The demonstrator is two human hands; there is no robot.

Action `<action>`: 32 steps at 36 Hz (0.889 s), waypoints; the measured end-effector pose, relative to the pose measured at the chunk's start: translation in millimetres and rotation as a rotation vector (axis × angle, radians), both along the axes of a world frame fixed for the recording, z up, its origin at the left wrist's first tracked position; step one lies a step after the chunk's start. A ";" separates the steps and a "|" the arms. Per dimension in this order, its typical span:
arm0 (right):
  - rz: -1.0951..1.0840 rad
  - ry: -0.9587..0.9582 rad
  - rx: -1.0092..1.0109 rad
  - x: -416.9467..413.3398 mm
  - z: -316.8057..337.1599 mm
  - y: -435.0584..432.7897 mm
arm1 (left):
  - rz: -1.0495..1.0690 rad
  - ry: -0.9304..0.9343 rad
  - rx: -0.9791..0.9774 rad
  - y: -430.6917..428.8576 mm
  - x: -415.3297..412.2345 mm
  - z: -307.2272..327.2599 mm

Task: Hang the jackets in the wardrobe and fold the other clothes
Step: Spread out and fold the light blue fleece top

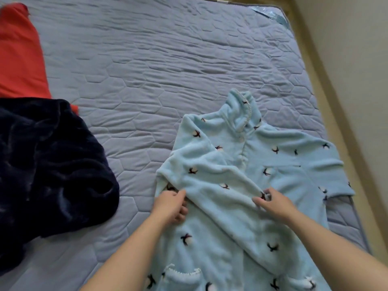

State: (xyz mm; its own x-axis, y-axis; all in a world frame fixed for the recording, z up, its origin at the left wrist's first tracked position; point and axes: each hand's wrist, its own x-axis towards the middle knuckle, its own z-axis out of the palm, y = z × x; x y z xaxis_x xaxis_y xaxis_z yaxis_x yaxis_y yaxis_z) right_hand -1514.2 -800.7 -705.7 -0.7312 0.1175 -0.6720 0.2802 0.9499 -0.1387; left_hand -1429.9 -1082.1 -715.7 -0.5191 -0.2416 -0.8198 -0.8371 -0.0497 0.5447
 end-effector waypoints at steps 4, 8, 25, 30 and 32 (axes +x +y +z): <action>0.006 -0.259 -0.101 12.1 4.5 51.6 | -0.432 0.411 -1.015 -14.2 -22.0 13.2; -0.228 -0.166 -0.204 23.6 6.4 92.3 | -1.040 0.327 -0.941 -3.8 -43.8 3.7; -1.231 0.018 -0.837 84.3 -13.9 127.0 | -1.350 0.255 -1.155 38.3 5.1 -9.1; -1.156 -0.047 -0.685 106.6 -7.7 130.4 | -1.420 0.409 -0.949 98.4 51.4 -9.2; -1.205 0.062 -0.673 107.7 -8.1 142.0 | -1.466 0.376 -0.905 117.0 69.6 -10.2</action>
